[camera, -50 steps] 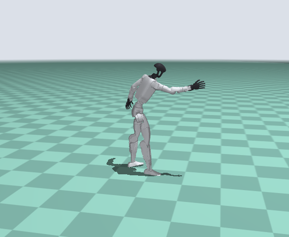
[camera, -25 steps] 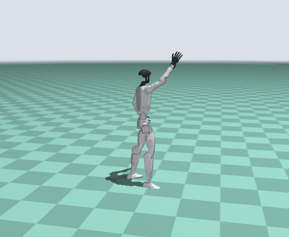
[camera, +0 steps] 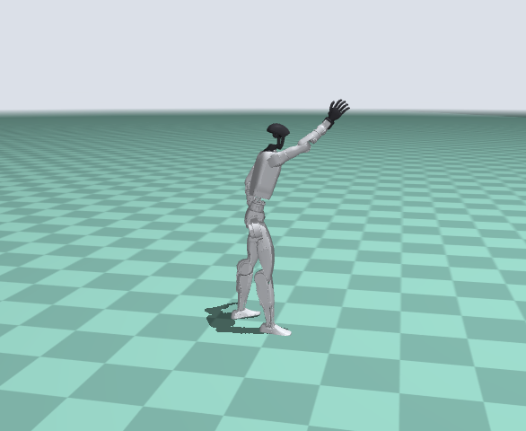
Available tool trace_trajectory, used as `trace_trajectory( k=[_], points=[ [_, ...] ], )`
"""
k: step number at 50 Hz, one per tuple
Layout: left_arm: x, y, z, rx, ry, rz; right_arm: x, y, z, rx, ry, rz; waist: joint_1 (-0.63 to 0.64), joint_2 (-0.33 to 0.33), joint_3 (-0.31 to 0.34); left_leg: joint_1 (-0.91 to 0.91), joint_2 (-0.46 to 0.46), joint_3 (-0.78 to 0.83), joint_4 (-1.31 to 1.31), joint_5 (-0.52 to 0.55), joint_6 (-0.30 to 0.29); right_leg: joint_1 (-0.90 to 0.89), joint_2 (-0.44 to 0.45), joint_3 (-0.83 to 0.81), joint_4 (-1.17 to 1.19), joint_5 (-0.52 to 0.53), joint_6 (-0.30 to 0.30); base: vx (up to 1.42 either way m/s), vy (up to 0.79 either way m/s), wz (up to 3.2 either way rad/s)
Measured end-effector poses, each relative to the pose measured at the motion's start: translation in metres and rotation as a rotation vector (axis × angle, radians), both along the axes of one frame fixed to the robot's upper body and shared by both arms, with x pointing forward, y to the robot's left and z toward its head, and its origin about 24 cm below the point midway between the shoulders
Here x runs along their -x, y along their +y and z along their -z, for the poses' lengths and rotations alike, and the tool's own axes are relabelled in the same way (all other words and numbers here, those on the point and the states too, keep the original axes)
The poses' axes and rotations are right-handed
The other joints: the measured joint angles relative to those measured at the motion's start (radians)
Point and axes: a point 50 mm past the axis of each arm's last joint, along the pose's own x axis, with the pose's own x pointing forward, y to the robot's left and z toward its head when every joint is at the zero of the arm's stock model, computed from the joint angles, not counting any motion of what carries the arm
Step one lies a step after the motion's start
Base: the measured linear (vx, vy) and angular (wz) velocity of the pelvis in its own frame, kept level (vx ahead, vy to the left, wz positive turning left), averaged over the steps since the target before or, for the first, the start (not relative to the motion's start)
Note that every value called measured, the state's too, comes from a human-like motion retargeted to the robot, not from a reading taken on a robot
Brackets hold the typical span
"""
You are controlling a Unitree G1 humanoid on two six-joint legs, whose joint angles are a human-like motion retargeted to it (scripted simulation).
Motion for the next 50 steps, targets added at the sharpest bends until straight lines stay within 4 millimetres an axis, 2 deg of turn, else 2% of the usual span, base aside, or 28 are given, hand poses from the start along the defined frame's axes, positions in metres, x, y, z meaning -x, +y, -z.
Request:
trace_trajectory(
  k=[7, 12, 16, 19, 25, 30, 33, 37, 43, 45, 50],
  points=[
    [-0.039, -0.02, -0.014, 0.035, -0.175, 0.076, -0.034, -0.019, 0.033, -0.028, 0.128, 0.119, 0.041, 0.052, 0.148, -0.077, -0.021, 0.008, -0.012, 0.044, 0.0, -0.078, -0.005, -0.002, -0.026, 0.049, 0.0, -0.13, -0.09, 0.01],
    [-0.047, -0.031, -0.026, 0.082, -0.287, 0.106, -0.065, -0.031, 0.07, -0.076, 0.229, 0.173, 0.038, 0.11, 0.276, -0.135, -0.041, -0.006, -0.012, 0.077, 0.0, -0.129, -0.026, -0.015, -0.031, 0.077, 0.0, -0.12, -0.08, 0.22],
    [-0.038, -0.035, -0.027, 0.114, -0.309, 0.086, -0.088, -0.04, 0.106, -0.118, 0.315, 0.199, 0.016, 0.162, 0.371, -0.2, -0.055, -0.029, -0.012, 0.104, 0.0, -0.186, -0.048, -0.031, -0.029, 0.093, 0.0, -0.12, -0.09, 0.44],
    [-0.031, -0.04, -0.023, 0.132, -0.282, 0.083, -0.104, -0.052, 0.141, -0.143, 0.397, 0.237, -0.034, 0.23, 0.448, -0.242, -0.063, -0.086, -0.012, 0.126, 0.0, -0.2, -0.07, -0.082, -0.028, 0.095, 0.0, -0.13, -0.1, 0.99],
    [-0.004, -0.052, -0.013, 0.173, -0.197, 0.135, -0.119, -0.083, 0.202, -0.215, 0.565, 0.365, -0.048, 0.357, 0.458, -0.455, -0.081, -0.146, -0.012, 0.173, 0.0, -0.378, -0.104, -0.128, -0.04, 0.128, 0.0, -0.13, -0.09, 0.89],
    [0.009, -0.061, -0.01, 0.223, -0.171, 0.15, -0.12, -0.103, 0.233, -0.278, 0.654, 0.427, -0.036, 0.466, 0.458, -0.642, -0.092, -0.19, -0.012, 0.212, 0.001, -0.544, -0.13, -0.159, -0.034, 0.146, 0.0, -0.12, -0.07, 0.92],
    [0.015, -0.065, -0.009, 0.248, -0.16, 0.174, -0.122, -0.104, 0.24, -0.284, 0.676, 0.421, -0.017, 0.507, 0.458, -0.757, -0.096, -0.19, -0.012, 0.235, 0.001, -0.673, -0.149, -0.167, 0.012, 0.141, 0.0, -0.12, -0.02, 0.72],
    [0.018, -0.067, -0.009, 0.259, -0.144, 0.175, -0.127, -0.096, 0.242, -0.268, 0.7, 0.405, -0.004, 0.535, 0.458, -0.899, -0.1, -0.213, -0.012, 0.267, 0.009, -0.797, -0.15, -0.168, -0.023, 0.182, 0.0, -0.1, -0.05, 0.82],
    [0.015, -0.072, -0.01, 0.285, -0.144, 0.21, -0.13, -0.088, 0.231, -0.257, 0.719, 0.39, 0.022, 0.538, 0.458, -1.064, -0.107, -0.194, -0.012, 0.304, 0.019, -0.98, -0.15, -0.152, -0.018, 0.221, 0.0, -0.11, -0.02, 0.62],
    [0.013, -0.074, -0.01, 0.299, -0.159, 0.265, -0.128, -0.09, 0.225, -0.268, 0.714, 0.376, 0.047, 0.533, 0.458, -1.1, -0.09, -0.16, -0.012, 0.313, 0.002, -1.059, -0.151, -0.158, 0.065, 0.195, 0.0, -0.18, -0.03, 0.02],
    [0.011, -0.076, -0.01, 0.337, -0.18, 0.249, -0.123, -0.097, 0.221, -0.288, 0.723, 0.408, 0.051, 0.529, 0.458, -1.103, -0.098, -0.138, -0.012, 0.319, 0.001, -1.075, -0.15, -0.151, 0.065, 0.209, 0.0, -0.06, 0.01, -0.04]
  ],
)
